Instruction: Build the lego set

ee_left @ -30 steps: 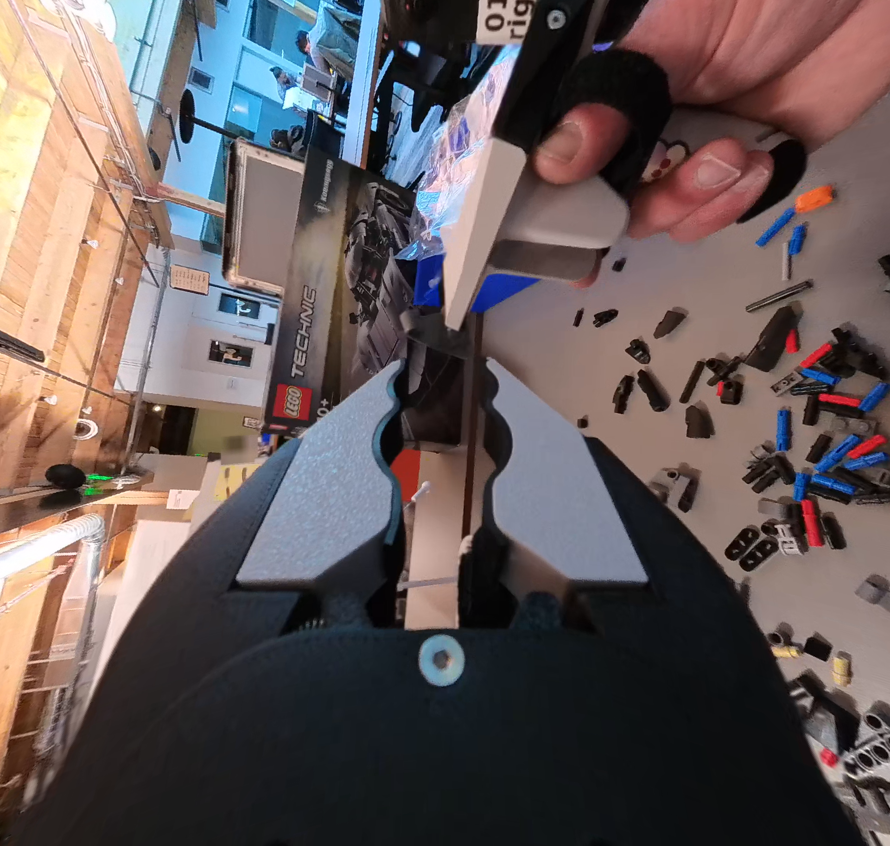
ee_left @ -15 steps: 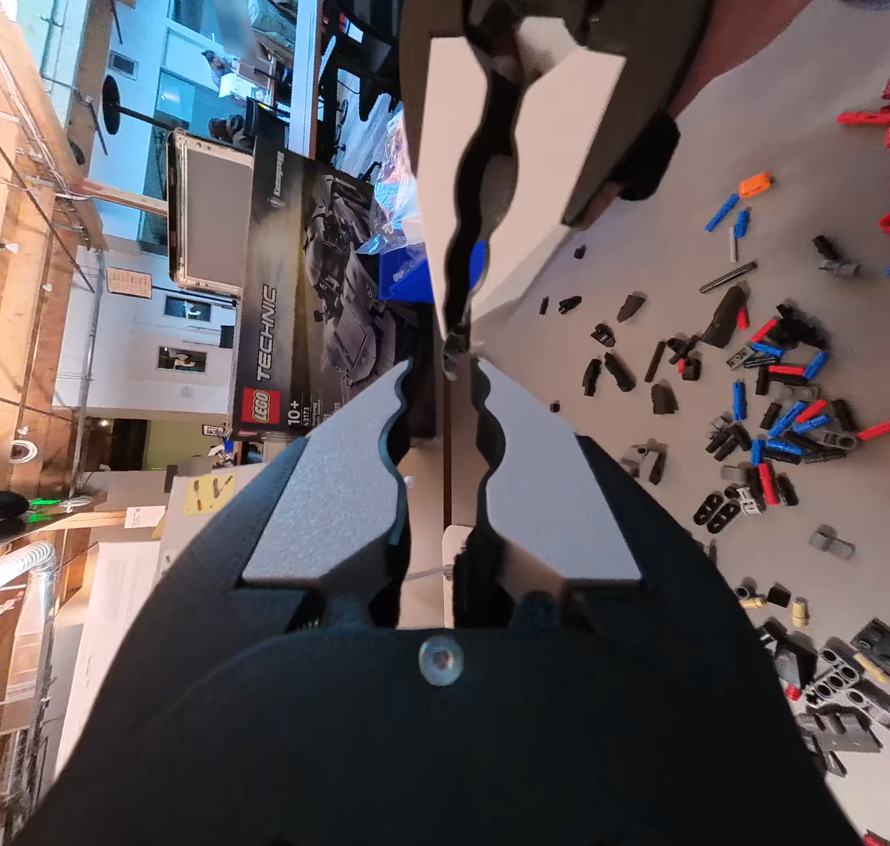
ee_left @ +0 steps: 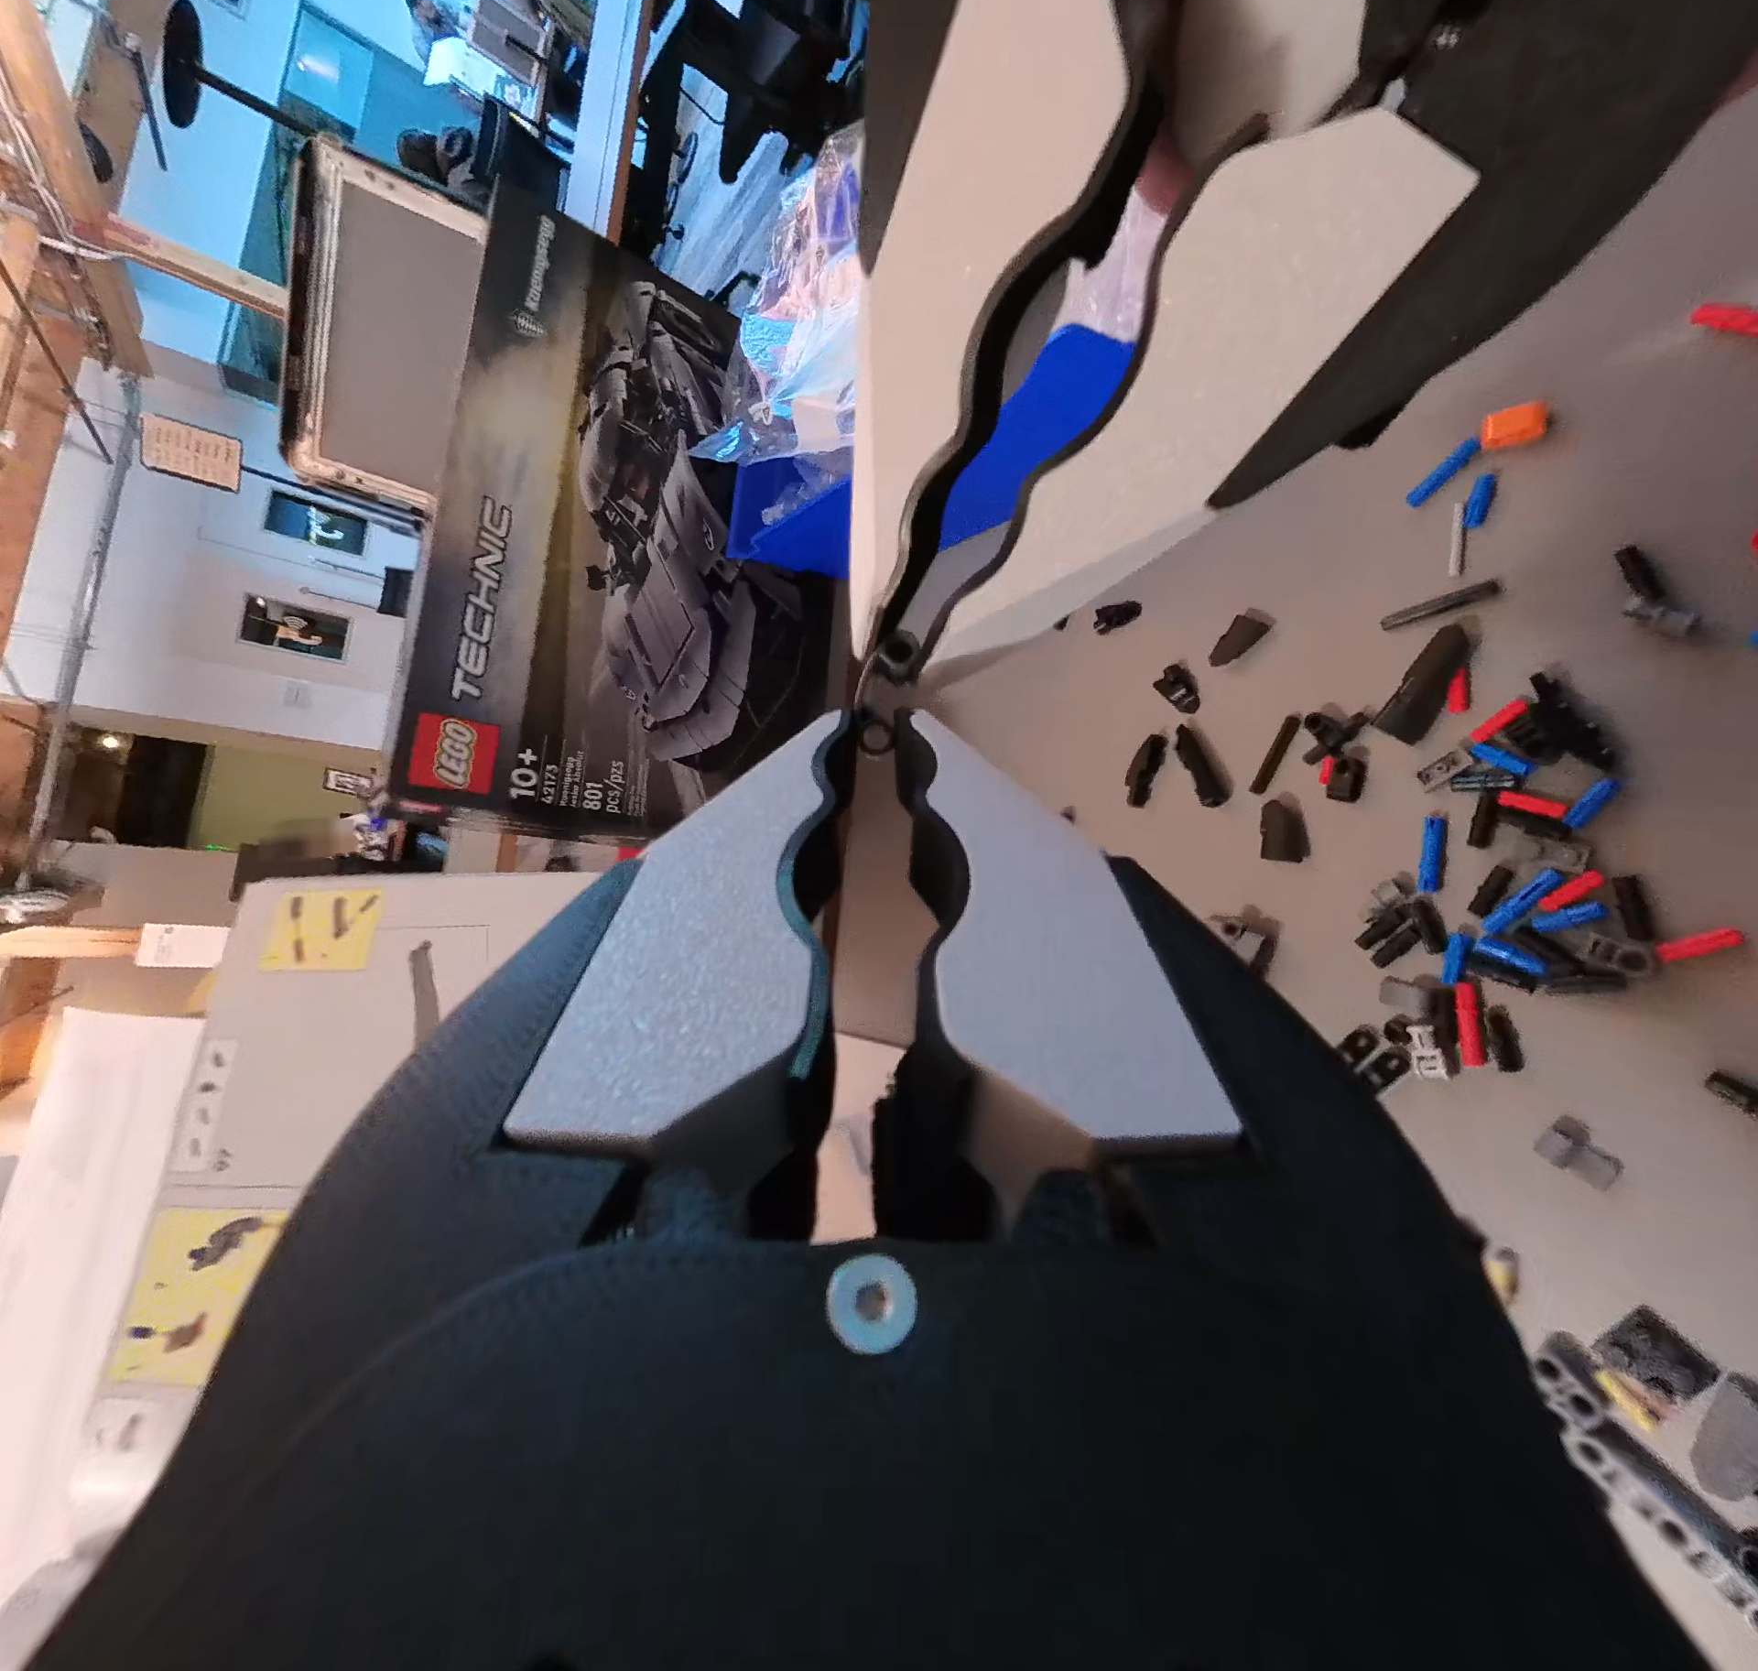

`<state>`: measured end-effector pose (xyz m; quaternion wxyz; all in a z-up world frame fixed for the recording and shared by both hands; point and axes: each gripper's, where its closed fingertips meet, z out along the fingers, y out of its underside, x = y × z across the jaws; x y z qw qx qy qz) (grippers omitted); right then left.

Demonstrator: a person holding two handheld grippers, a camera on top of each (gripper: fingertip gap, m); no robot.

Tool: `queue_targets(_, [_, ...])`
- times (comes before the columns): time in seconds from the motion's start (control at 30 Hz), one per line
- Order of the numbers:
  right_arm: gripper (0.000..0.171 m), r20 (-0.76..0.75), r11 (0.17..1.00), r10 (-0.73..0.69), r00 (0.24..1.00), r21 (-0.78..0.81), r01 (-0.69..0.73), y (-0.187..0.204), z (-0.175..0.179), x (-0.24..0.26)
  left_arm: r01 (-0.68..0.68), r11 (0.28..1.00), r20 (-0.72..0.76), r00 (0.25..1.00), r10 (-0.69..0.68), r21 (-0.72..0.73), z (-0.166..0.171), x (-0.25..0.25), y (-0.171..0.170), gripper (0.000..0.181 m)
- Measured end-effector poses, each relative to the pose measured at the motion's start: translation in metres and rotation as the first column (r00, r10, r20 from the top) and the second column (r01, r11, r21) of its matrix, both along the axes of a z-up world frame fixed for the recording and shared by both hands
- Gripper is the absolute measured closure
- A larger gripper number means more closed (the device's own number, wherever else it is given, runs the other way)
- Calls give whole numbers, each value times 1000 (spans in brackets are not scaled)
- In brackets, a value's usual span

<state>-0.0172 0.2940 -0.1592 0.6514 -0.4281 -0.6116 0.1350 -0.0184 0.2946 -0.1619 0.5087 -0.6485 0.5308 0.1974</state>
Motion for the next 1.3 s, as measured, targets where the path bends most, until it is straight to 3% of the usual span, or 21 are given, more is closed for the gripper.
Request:
queue_targets(0.17, [152,-89,1000,-4,996,-16,3,3,15,6,19,997,236,972,-2,-68,8,1,-1,176])
queue_targets(0.27, [148,-133,999,-10,991,-32,6,7,21,11,65,989,446,895,0,-130,21,-2,-1,176])
queue_targets(0.43, [149,-145,998,-22,989,-56,14,14,18,13,180,964,758,651,31,-194,51,-19,1,176])
queue_targets(0.6, [149,-145,997,-17,989,-74,6,15,13,11,364,916,935,354,33,-170,79,-28,-3,176])
queue_targets(0.67, [149,-149,997,-16,989,-76,5,14,14,10,410,898,955,294,36,-160,81,-27,-5,176])
queue_targets(0.9, [149,-197,998,-7,980,-55,-4,9,25,15,480,854,966,243,90,-200,70,-9,-6,176])
queue_targets(1.13, [151,-254,997,11,967,-76,-31,6,38,22,534,801,954,257,153,-272,49,10,-7,176])
queue_targets(1.3, [157,-285,975,55,957,-193,-113,6,38,23,567,770,949,272,158,-291,39,22,-11,176])
